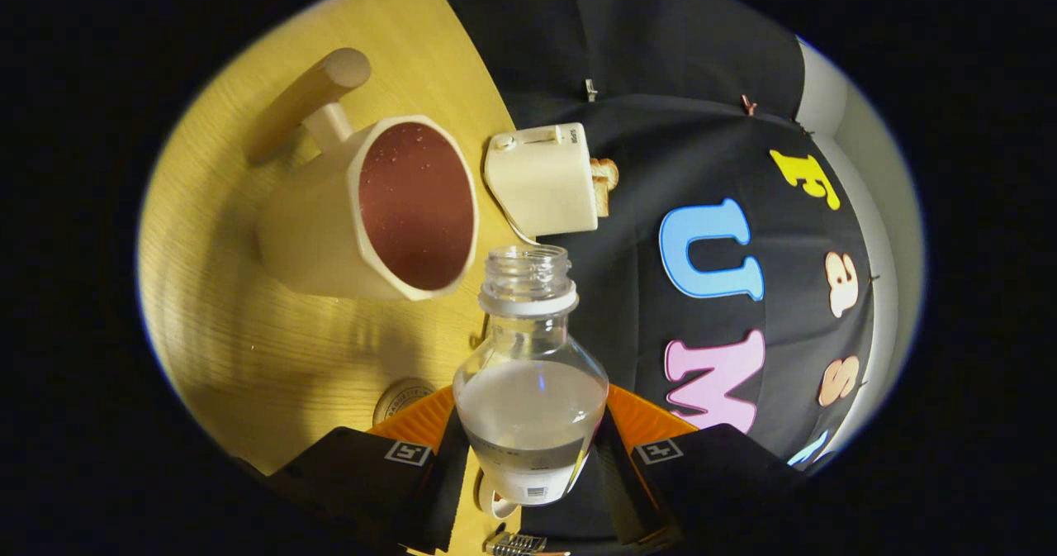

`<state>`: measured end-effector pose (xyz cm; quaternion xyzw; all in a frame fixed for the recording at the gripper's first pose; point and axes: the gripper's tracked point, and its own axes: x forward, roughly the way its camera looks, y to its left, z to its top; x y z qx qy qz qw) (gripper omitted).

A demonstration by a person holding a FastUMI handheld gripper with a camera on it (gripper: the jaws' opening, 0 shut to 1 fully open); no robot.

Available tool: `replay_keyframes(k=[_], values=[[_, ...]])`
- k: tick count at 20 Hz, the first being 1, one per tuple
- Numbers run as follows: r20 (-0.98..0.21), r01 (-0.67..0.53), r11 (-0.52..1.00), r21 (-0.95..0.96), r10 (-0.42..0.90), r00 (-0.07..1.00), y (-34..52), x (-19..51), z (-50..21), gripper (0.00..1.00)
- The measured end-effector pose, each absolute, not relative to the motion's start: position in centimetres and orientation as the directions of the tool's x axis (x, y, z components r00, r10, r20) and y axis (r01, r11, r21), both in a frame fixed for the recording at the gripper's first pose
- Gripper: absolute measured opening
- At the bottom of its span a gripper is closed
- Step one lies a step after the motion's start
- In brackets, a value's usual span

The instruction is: Take the bottle from table, then pour the juice into the cup, finally place the bottle on the coaster

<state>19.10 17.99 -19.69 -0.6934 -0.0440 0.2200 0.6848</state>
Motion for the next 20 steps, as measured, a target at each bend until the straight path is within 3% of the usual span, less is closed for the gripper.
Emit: replay_keyframes(k=[6,20], values=[[-0.241,-0.168,-0.201,-0.965,0.432,0.869,19.6,20.1,-19.2,0.74],[-0.262,-0.079,-0.357,-0.931,0.500,0.825,21.5,20.7,-19.1,0.74]])
